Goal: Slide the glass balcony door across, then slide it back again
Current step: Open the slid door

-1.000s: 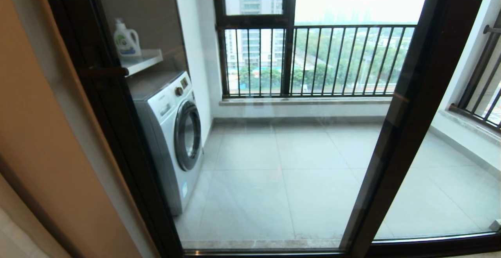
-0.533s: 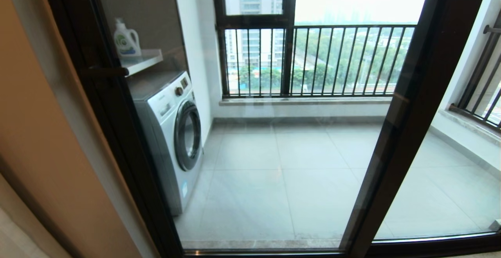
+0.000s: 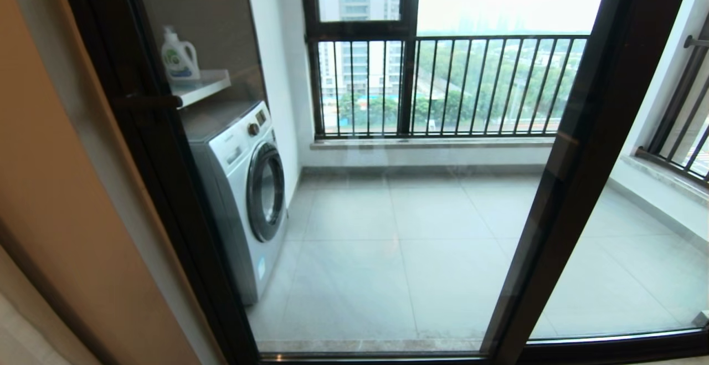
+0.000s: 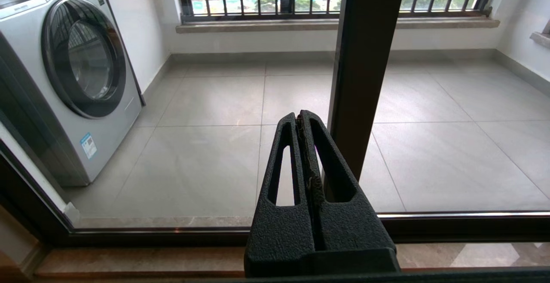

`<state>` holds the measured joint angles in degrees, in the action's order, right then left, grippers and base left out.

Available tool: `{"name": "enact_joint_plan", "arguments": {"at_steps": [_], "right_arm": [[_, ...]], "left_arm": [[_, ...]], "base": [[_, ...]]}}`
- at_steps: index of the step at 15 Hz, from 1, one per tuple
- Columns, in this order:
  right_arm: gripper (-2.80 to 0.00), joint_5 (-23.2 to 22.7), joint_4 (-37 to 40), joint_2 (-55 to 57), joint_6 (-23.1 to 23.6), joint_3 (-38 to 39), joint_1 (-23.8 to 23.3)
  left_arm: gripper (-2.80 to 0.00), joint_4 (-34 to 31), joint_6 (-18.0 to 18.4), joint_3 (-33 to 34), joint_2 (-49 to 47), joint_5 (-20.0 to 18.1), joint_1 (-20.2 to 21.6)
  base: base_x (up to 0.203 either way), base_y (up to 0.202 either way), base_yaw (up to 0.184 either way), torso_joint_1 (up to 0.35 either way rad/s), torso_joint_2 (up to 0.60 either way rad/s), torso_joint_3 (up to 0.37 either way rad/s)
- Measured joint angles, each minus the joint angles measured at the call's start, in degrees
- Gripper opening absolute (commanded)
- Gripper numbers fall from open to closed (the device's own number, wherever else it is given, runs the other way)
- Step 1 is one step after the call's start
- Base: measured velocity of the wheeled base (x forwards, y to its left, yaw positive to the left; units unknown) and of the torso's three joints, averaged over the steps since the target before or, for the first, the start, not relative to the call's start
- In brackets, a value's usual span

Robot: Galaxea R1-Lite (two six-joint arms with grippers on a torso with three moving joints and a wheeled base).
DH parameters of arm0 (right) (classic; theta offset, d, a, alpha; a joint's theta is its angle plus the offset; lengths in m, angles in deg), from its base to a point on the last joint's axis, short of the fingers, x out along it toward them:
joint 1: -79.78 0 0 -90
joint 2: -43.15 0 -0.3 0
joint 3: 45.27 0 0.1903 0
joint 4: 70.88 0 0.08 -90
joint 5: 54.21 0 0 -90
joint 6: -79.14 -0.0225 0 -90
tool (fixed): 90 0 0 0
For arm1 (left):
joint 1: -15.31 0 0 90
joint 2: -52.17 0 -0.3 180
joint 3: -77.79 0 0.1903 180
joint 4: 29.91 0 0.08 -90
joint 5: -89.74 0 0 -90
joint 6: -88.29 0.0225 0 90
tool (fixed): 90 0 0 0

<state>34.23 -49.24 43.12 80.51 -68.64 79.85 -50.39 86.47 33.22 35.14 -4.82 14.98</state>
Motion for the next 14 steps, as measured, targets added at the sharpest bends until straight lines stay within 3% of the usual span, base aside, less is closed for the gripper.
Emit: {"name": "enact_joint_plan", "arguments": {"at_steps": [10, 14], "right_arm": [[-2.8, 0.01, 0.0, 0.0, -0.05, 0.0, 0.0], [-2.8, 0.02, 0.0, 0.0, -0.09, 0.0, 0.0]], "left_arm": [[-2.8, 20.92, -1.56, -22.2, -41.91, -3.65, -0.13], [-2.8, 23.21, -1.18, -31.58, -54.26, -3.82, -0.05]], "base": [[0.0, 0.0, 0.0, 0.0, 0.0, 0.0], [0.0, 0.0, 0.0, 0.0, 0.0, 0.0]]}}
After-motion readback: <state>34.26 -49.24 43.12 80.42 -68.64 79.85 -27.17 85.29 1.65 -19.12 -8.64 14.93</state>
